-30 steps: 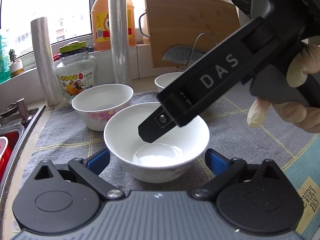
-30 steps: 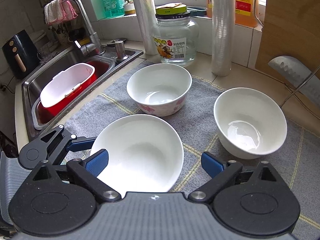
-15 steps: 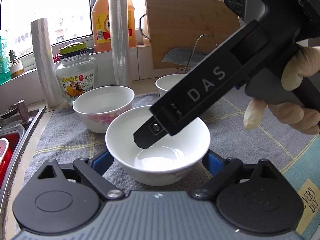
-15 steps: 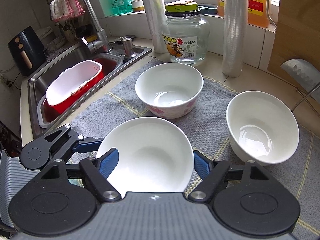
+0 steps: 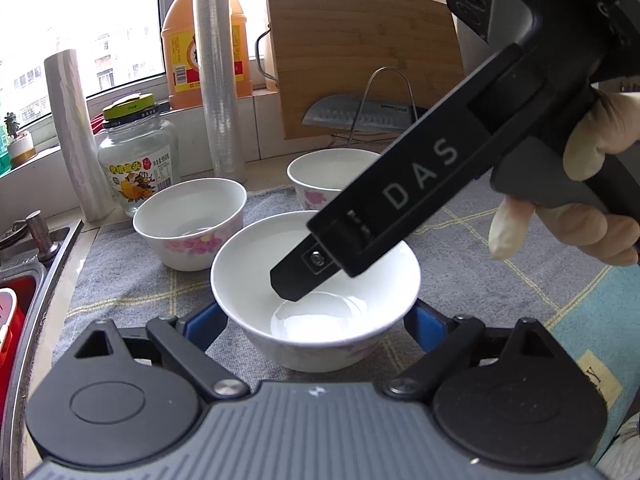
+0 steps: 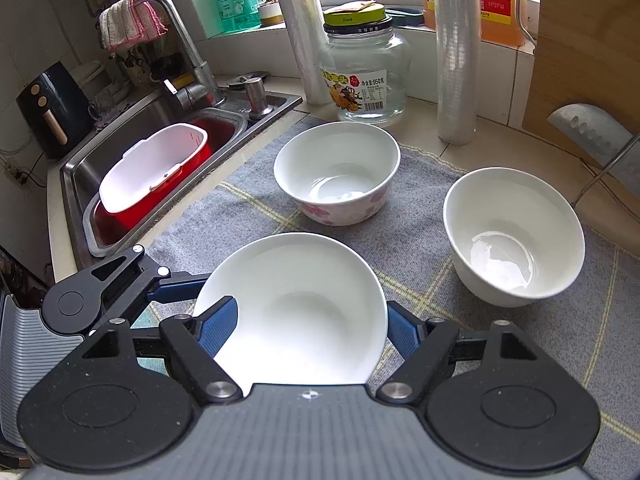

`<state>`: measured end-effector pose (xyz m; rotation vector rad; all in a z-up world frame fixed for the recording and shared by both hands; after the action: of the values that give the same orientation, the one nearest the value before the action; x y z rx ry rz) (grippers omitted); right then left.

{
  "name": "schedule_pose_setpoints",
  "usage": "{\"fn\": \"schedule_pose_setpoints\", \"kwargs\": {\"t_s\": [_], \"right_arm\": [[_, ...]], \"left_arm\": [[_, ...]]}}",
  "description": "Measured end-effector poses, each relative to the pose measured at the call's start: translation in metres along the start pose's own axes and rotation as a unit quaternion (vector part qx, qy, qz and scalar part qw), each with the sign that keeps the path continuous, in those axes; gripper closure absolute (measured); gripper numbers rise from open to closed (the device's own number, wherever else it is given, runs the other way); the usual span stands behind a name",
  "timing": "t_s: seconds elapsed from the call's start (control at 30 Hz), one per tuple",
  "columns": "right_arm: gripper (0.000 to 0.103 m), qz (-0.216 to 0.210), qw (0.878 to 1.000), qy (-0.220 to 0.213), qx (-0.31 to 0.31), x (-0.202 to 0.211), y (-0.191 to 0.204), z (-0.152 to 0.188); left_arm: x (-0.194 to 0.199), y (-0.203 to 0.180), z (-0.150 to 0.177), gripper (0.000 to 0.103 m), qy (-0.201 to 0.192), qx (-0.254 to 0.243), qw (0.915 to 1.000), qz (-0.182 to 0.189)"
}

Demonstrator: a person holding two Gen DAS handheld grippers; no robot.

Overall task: Organize plates and bowls
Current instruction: 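Lift the bowl with the right tool and carry it toward the plate stack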

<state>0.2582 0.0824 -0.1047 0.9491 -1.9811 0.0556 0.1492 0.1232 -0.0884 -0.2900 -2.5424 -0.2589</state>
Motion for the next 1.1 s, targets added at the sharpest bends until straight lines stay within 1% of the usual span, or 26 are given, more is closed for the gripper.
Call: {"fn": "schedule_pose_setpoints", "kwargs": {"t_s": [0.23,0.5,0.9,1.1], "right_arm": [[0.019,0.010,1.000,-0.010,-0.013,0.021,0.000,0.012],[0.019,0.035,0.998,-0.026,-0.044,0.047,-0.012,0.033],[0.019,0.075,0.993,-0.047,-0.083,0.089,-0.043,0.062],[0.019,0.095,0.989,-0.052,-0.100,0.103,-0.062,0.074]], "left_arm": [[0.011,-0.017,-0.006,0.009,0.002,-0.020,0.9996,0.019],[0.014,-0.045,-0.011,0.009,-0.001,-0.041,0.9978,0.051],[0.007,-0.094,-0.025,0.009,-0.010,-0.071,0.9923,0.101],[-0.003,-0.115,-0.031,0.009,-0.011,-0.080,0.9889,0.125]]}}
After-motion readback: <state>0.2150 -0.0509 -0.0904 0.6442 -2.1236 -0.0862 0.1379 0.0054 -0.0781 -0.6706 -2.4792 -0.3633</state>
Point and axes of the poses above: each gripper's, at about its wrist camera, not at the fingertips, and x roughly against the way its jaws point, y to its left, z to its underside, the point moved 6 cm from there along -x, roughly the way its jaws point, and after that the axes turned 7 degrees about -z, right-handed, at the moved point
